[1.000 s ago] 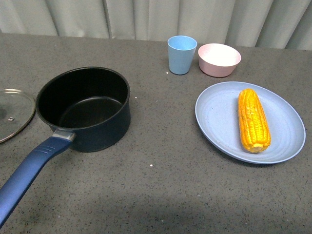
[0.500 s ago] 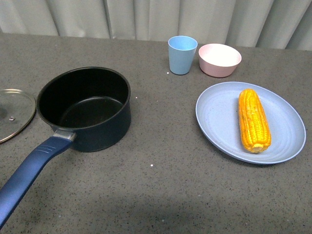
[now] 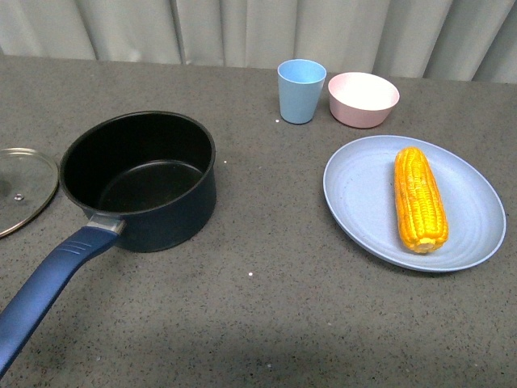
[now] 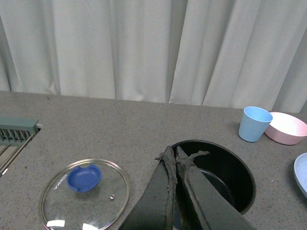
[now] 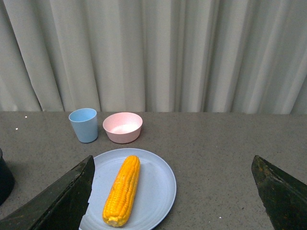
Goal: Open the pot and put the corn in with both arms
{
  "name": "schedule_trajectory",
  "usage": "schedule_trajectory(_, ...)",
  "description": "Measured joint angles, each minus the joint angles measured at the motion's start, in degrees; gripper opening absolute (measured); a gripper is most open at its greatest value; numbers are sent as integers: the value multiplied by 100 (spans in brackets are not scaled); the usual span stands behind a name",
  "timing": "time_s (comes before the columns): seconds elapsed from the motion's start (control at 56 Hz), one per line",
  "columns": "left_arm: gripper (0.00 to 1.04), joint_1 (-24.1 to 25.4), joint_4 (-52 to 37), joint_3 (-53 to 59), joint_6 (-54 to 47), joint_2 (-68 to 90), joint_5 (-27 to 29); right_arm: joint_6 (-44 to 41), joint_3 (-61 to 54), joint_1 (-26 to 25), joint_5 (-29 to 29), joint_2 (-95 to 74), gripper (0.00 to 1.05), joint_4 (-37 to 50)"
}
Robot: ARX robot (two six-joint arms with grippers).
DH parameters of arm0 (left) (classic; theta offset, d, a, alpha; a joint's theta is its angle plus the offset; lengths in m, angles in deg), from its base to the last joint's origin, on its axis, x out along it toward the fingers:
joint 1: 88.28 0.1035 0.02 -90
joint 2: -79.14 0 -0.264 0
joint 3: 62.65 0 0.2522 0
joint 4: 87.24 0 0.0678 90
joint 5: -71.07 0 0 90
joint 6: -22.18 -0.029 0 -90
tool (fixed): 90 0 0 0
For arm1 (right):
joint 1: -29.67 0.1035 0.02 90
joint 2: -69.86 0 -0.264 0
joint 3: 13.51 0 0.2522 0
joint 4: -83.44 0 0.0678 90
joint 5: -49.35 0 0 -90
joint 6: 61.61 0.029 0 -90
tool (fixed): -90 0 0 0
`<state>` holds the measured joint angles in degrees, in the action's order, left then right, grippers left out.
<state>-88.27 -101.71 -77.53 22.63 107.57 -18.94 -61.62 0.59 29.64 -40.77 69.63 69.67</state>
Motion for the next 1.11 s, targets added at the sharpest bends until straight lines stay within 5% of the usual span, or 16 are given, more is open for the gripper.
schedule_trajectory(1.107,4,0,2809,0,-2,-2809,0,0,0,0,0,-2,96,0)
